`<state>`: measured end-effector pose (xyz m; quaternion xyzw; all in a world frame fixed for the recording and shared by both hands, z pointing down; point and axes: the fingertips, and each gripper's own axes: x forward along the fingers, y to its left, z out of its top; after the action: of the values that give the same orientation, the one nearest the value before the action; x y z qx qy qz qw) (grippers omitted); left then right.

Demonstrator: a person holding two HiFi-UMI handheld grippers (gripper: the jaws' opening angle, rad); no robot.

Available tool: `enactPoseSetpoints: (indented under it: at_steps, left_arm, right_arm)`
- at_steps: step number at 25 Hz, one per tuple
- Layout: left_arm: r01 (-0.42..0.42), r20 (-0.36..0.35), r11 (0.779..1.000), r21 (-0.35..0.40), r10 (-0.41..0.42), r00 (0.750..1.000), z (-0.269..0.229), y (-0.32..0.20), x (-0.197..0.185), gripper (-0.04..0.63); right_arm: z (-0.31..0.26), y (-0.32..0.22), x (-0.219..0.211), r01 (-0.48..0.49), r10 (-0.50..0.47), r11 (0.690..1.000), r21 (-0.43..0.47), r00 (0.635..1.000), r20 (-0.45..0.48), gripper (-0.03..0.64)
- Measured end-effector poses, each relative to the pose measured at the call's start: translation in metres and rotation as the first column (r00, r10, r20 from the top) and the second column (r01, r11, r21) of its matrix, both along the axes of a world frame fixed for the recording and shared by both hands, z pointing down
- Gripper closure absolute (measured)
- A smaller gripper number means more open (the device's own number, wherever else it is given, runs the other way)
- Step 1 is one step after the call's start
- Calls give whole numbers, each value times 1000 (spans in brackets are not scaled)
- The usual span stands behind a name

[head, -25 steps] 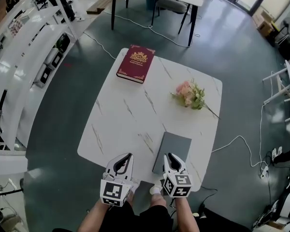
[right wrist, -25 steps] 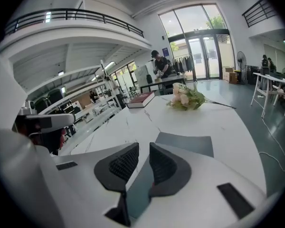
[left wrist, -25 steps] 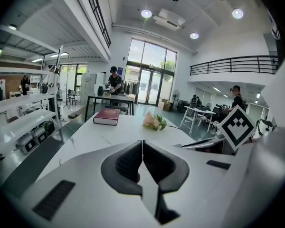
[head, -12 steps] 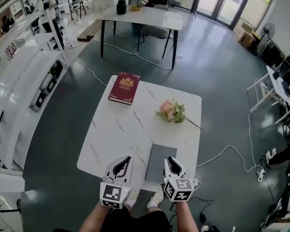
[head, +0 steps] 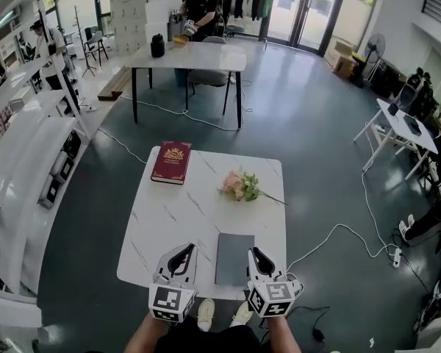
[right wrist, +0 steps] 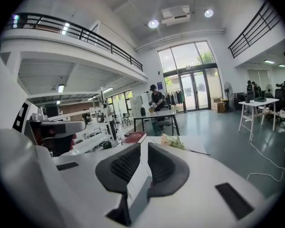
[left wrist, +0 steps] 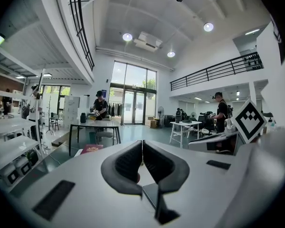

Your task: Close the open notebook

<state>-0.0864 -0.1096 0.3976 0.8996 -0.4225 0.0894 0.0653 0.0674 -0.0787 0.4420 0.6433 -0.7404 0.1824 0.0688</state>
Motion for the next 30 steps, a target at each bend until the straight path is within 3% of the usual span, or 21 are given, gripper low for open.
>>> enactPoseSetpoints:
  at_steps: [7, 16, 30]
  left_arm:
    - [-69, 3, 997, 46, 69, 998, -20, 20, 11, 571]
    - [-135, 11, 989, 64, 134, 991, -29, 51, 15, 571]
    - [-152, 22, 987, 53, 151, 988, -27, 70, 10, 571]
  right_arm:
    - [-31, 35, 13, -70, 74, 994, 85, 996, -51, 577]
    - [-46, 80, 19, -133, 144, 983, 129, 987, -78, 600]
    - [-48, 103, 16, -152, 168, 976, 156, 982, -92, 600]
